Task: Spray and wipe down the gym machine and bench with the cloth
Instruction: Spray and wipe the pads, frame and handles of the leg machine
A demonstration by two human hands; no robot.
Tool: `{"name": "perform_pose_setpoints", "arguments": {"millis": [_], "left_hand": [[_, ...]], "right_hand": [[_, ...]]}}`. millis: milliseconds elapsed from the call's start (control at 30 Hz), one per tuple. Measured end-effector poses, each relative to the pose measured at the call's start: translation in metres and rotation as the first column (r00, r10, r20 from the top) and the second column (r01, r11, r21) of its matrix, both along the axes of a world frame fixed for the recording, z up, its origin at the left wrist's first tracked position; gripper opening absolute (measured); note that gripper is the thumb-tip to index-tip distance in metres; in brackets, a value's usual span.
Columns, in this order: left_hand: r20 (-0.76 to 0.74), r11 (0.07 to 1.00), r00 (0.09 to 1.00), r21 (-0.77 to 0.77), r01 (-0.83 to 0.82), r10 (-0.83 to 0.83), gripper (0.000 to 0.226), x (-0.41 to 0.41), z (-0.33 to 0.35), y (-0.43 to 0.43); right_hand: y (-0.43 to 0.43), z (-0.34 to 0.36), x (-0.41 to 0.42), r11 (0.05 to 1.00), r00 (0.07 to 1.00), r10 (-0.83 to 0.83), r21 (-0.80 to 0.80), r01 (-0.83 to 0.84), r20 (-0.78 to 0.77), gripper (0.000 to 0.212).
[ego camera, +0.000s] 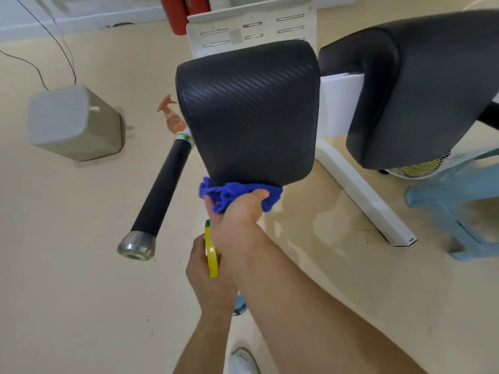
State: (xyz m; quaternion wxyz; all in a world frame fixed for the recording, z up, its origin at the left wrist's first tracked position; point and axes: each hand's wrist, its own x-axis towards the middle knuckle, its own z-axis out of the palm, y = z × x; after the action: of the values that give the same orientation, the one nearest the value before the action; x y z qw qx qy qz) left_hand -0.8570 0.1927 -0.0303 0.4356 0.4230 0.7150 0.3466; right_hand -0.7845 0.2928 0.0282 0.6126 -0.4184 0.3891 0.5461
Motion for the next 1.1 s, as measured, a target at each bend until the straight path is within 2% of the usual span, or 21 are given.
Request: {"name": "perform_pose_setpoints", "arguments": {"millis": [67, 133, 233, 300, 367, 433, 533, 700, 733, 767, 833, 867, 900, 933, 1000, 1033, 1067, 1100], "left_hand": [[0.013, 0.999, 0.999, -0.016, -0.030, 0.030, 0.016, -0.002, -0.002, -0.001], [-0.062, 1.000, 0.998, 0.004, 0.004, -0.003, 0.010, -0.003, -0.002, -0.001], [-0.159, 0.996, 0.986, 0.058, 0.066, -0.056, 0.024, -0.001, 0.001, -0.004], [-0.169, 0.995, 0.984, 0.072, 0.076, -0.063, 0.027, 0.002, 0.006, -0.004], [-0.166, 0.996, 0.985, 0.071, 0.058, -0.046, 0.022, 0.005, 0.011, -0.003], [-0.153, 0.993, 0.987, 0.096, 0.064, -0.049, 0.022, 0.008, 0.016, -0.003], [-0.126, 0.987, 0.989, 0.127, 0.094, -0.078, 0.025, 0.011, 0.027, -0.003], [-0.165, 0.986, 0.984, 0.134, 0.097, -0.074, 0.028, 0.004, 0.030, -0.003], [-0.164, 0.985, 0.984, 0.140, 0.096, -0.072, 0.026, 0.003, 0.032, -0.004], [-0.162, 0.985, 0.984, 0.146, 0.094, -0.070, 0.025, 0.002, 0.034, -0.004], [-0.166, 0.987, 0.983, 0.129, 0.095, -0.073, 0.026, 0.002, 0.040, -0.007], [-0.163, 0.988, 0.984, 0.121, 0.096, -0.075, 0.030, 0.002, 0.042, -0.008], [-0.156, 0.989, 0.985, 0.113, 0.094, -0.076, 0.034, 0.002, 0.043, -0.009], [-0.144, 0.991, 0.987, 0.106, 0.087, -0.071, 0.037, 0.002, 0.046, -0.009], [-0.114, 0.992, 0.991, 0.100, 0.076, -0.064, 0.040, 0.004, 0.052, -0.010], [-0.102, 0.992, 0.993, 0.104, 0.074, -0.064, 0.040, 0.005, 0.055, -0.010], [-0.097, 0.991, 0.993, 0.114, 0.072, -0.061, 0.039, 0.005, 0.059, -0.010], [-0.096, 0.990, 0.994, 0.122, 0.071, -0.060, 0.038, 0.005, 0.061, -0.010]], "right_hand": [[-0.004, 0.007, 0.001, 0.994, 0.993, 0.109, -0.019, -0.110, -0.042, 0.039], [-0.010, 0.013, 0.012, 0.970, 0.970, 0.242, -0.030, -0.242, 0.006, 0.032], [-0.024, 0.012, 0.040, 0.906, 0.873, 0.423, -0.103, -0.410, 0.245, 0.028], [-0.033, 0.010, 0.072, 0.897, 0.744, 0.441, -0.214, -0.387, 0.502, 0.029], [-0.042, 0.013, 0.102, 0.885, 0.587, 0.463, -0.316, -0.341, 0.664, 0.028], [-0.051, 0.012, 0.114, 0.895, 0.519, 0.445, -0.361, -0.260, 0.730, 0.031], [-0.052, 0.010, 0.087, 0.900, 0.406, 0.436, -0.404, -0.165, 0.803, 0.040], [-0.036, -0.003, 0.044, 0.817, 0.255, 0.571, -0.511, -0.265, 0.781, 0.041], [-0.039, -0.003, 0.047, 0.775, 0.193, 0.616, -0.543, -0.323, 0.764, 0.041], [-0.045, -0.001, 0.051, 0.690, 0.075, 0.676, -0.594, -0.414, 0.733, 0.042], [-0.062, 0.008, 0.057, 0.375, -0.289, 0.748, -0.740, -0.558, 0.597, 0.040], [-0.069, 0.015, 0.061, 0.244, -0.466, 0.716, -0.812, -0.531, 0.520, 0.039], [-0.073, 0.024, 0.065, 0.196, -0.600, 0.657, -0.873, -0.448, 0.456, 0.037], [-0.075, 0.037, 0.071, 0.243, -0.674, 0.597, -0.898, -0.365, 0.436, 0.032], [-0.070, 0.059, 0.085, 0.473, -0.711, 0.468, -0.828, -0.301, 0.525, 0.016], [-0.065, 0.064, 0.093, 0.588, -0.721, 0.393, -0.758, -0.280, 0.571, 0.032], [-0.058, 0.065, 0.101, 0.664, -0.762, 0.317, -0.706, -0.247, 0.564, 0.049], [-0.050, 0.061, 0.108, 0.698, -0.843, 0.266, -0.697, -0.166, 0.468, 0.060]]}}
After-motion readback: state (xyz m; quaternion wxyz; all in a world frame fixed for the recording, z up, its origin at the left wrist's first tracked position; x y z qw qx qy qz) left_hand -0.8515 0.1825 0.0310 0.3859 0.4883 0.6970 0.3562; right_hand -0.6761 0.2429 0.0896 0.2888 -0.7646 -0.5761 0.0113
